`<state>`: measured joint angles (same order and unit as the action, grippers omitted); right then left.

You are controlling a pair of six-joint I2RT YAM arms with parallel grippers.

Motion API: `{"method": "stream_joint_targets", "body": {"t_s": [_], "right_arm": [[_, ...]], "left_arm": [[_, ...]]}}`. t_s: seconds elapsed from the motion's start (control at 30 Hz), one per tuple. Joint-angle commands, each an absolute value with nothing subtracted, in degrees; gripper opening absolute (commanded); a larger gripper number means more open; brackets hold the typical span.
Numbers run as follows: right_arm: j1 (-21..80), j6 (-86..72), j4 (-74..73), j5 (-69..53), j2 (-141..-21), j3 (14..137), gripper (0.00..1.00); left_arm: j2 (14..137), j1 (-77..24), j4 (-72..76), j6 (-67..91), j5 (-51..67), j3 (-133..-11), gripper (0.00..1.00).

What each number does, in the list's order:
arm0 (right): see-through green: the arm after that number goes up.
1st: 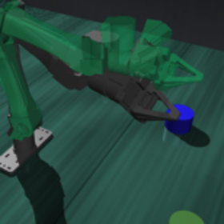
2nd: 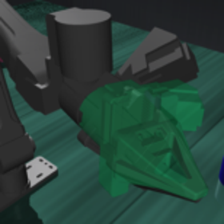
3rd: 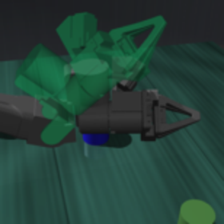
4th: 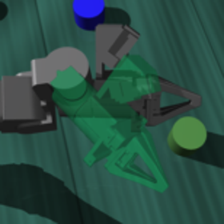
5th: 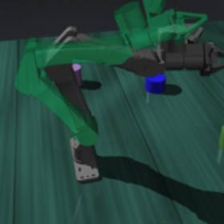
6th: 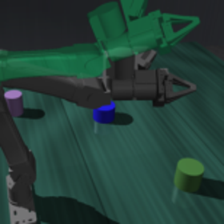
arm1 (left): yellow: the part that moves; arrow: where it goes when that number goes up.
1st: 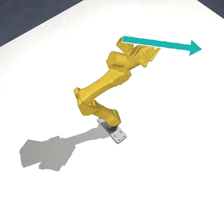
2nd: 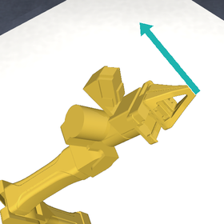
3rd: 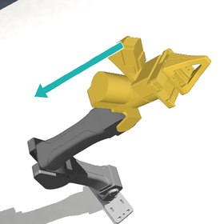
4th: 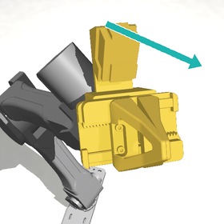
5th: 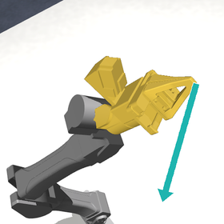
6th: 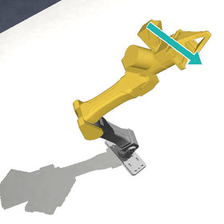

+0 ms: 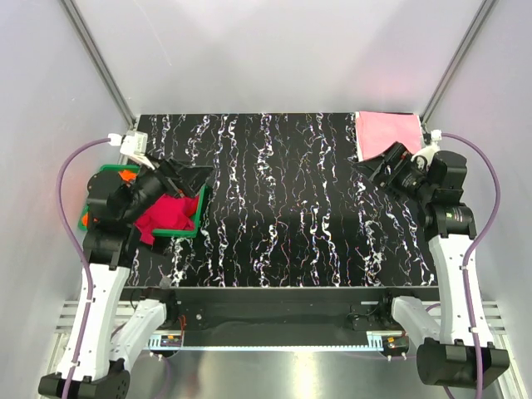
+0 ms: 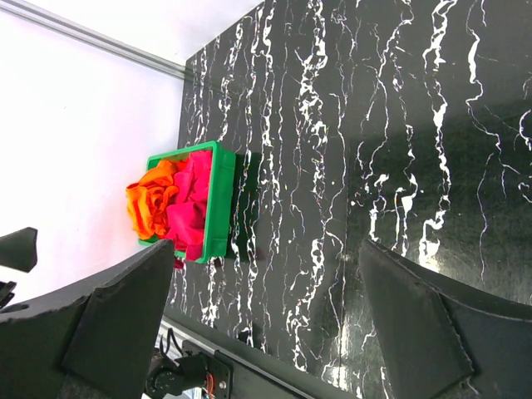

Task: Fold and stack the t-shirts
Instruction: Grab the tshirt from the pile

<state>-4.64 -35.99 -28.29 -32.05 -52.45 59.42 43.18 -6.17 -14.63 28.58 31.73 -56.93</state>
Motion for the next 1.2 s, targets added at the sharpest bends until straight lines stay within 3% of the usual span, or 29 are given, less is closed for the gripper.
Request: {"method": "stream_joint_targets", "body": {"t_s": [0.0,0.2,0.3,0.47,0.67,0.77,0.8,0.83,0.97,1.17], "right_arm": [[-4.66,-36.74,-28.92,-30.58,-52.03,58.89,1.0],[-4.57,-39.19,-27.78,-31.82,-52.3,56.18,1.0],[-4.66,-41.66,-25.76,-34.0,-51.33,53.01,1.0],[-4.66,-41.84,-24.61,-36.91,-49.84,51.59,1.0],[-4.66,-42.45,-24.43,-38.5,-47.9,51.59,1.0],[-4.66,-42.37,-24.61,-38.32,-47.9,51.59,1.0],[-4.66,-42.28,-24.52,-38.58,-48.16,52.03,1.0],[-4.57,-41.75,-24.61,-39.28,-48.34,52.21,1.0],[-4.66,-41.31,-24.79,-40.17,-48.87,52.3,1.0],[-4.66,-41.84,-24.7,-38.32,-49.22,52.82,1.0]], "left_arm": [[43.41,-6.24,-19.05,28.92,20.89,-58.18,0.99],[49.29,-4.31,-24.07,26.2,-15.05,-58.0,0.99],[57.02,-0.89,-26.88,24.97,-23.96,-61.69,0.99],[67.75,8.05,-27.51,25.66,-31.99,-64.25,0.97],[78.73,14.68,-26.81,28.83,-22.95,-64.78,0.91],[83.31,15.12,-26.98,29.88,-19.43,-64.34,0.74],[84.1,15.12,-26.98,29.71,-17.42,-64.42,0.63],[84.72,15.12,-27.07,29.53,-16.62,-65.21,0.37],[81.92,14.94,-28.64,27.69,-12.85,-71.09,0.0],[75.06,11.26,-28.48,24.61,2.31,-91.9,0.0]]}}
